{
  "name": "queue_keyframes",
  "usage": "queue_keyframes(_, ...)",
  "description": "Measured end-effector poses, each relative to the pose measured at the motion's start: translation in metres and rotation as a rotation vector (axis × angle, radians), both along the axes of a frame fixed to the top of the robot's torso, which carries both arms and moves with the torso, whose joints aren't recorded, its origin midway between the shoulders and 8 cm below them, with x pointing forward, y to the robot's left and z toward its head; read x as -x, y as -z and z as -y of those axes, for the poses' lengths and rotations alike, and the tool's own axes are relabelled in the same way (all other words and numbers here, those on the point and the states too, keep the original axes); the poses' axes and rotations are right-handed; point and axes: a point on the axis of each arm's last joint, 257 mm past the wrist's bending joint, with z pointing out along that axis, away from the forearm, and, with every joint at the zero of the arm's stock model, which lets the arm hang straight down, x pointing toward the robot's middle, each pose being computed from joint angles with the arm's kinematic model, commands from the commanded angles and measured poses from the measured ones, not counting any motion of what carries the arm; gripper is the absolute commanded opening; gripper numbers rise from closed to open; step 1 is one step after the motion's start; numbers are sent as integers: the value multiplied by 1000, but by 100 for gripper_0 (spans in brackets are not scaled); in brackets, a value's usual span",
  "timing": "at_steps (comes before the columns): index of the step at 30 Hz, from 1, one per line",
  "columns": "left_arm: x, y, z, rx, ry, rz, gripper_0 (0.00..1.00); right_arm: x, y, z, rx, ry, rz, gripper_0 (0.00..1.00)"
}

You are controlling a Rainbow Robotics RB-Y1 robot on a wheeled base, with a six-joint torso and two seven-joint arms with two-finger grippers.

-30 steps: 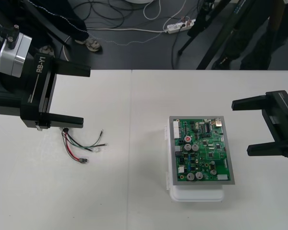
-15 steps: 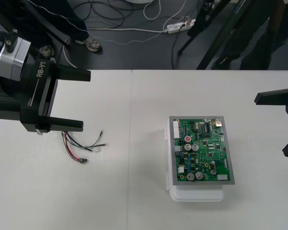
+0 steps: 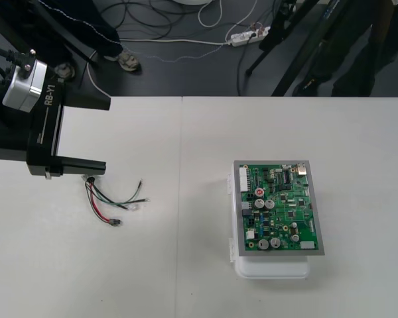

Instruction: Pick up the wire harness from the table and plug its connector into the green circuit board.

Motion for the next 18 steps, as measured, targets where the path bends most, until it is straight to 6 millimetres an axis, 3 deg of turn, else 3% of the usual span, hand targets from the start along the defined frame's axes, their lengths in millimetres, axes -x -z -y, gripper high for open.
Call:
queue_keyframes(5, -11, 13, -30, -174, -5, 125, 100, 7, -5, -3, -3, -23, 6, 100)
queue_keyframes(10, -15, 35, -58, -402, 102, 307, 100, 16, -9, -13, 2, -52, 28, 100)
queue_keyframes(18, -28, 65, -99, -671, 185, 421, 100, 8, -18, -24, -23, -20, 50, 100)
